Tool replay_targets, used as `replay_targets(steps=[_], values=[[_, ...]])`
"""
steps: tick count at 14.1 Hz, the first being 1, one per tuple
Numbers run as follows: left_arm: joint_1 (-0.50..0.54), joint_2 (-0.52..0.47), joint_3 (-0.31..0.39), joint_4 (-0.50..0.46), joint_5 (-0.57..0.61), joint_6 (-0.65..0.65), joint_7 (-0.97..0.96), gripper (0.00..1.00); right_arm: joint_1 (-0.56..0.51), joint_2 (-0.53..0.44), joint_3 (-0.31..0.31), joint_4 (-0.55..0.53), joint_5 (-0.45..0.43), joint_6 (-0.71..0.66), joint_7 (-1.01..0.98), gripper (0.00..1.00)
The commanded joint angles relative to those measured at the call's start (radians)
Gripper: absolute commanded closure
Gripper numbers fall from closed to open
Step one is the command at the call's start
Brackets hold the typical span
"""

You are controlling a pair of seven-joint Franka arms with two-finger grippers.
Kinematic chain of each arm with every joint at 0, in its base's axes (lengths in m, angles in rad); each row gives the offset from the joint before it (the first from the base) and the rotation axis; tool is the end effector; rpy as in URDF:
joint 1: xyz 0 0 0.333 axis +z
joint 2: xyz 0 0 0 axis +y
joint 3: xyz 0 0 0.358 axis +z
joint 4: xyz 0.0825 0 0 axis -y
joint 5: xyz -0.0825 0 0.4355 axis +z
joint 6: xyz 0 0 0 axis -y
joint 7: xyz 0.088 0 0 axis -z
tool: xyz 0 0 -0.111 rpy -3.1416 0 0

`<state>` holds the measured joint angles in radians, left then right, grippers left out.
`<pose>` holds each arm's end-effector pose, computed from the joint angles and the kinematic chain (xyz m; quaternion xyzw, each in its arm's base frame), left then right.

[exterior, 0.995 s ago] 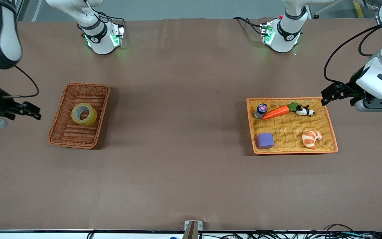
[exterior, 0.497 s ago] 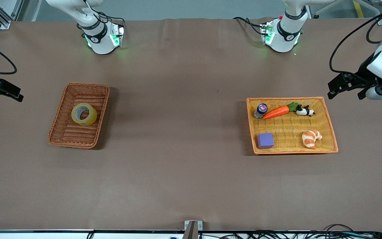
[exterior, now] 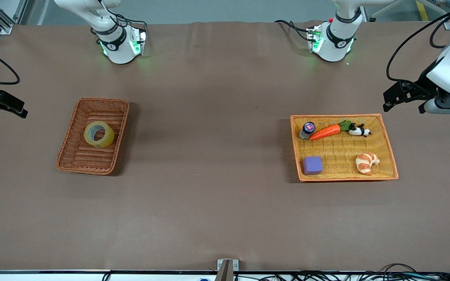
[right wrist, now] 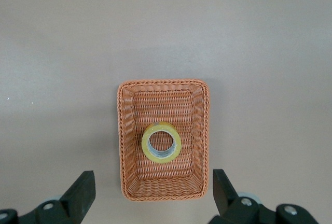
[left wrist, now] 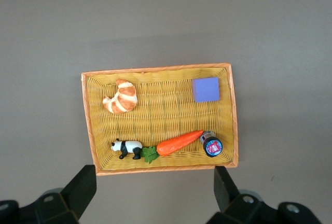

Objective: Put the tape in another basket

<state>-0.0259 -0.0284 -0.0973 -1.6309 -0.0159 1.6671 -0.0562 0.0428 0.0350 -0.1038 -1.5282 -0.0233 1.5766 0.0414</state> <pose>0.6003 -0.0768 0.6567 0.9989 -0.0330 0.0315 0.0094 0.6180 -0.0391 0.6640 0.9986 -0.0511 0.0067 0.0135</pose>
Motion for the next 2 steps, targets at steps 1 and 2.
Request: replay_targets(steps=[1, 2], values=[[0.003, -0.015, -0.002, -0.004, 0.017, -0.017, 0.016, 0.00, -0.017, -0.010, 0.013, -0.007, 0.017, 0.002, 0.006, 0.00], [0.003, -0.015, -0.002, -0.004, 0.017, -0.015, 0.012, 0.00, -0.017, -0.009, 0.013, -0.007, 0.017, 0.002, 0.006, 0.00]])
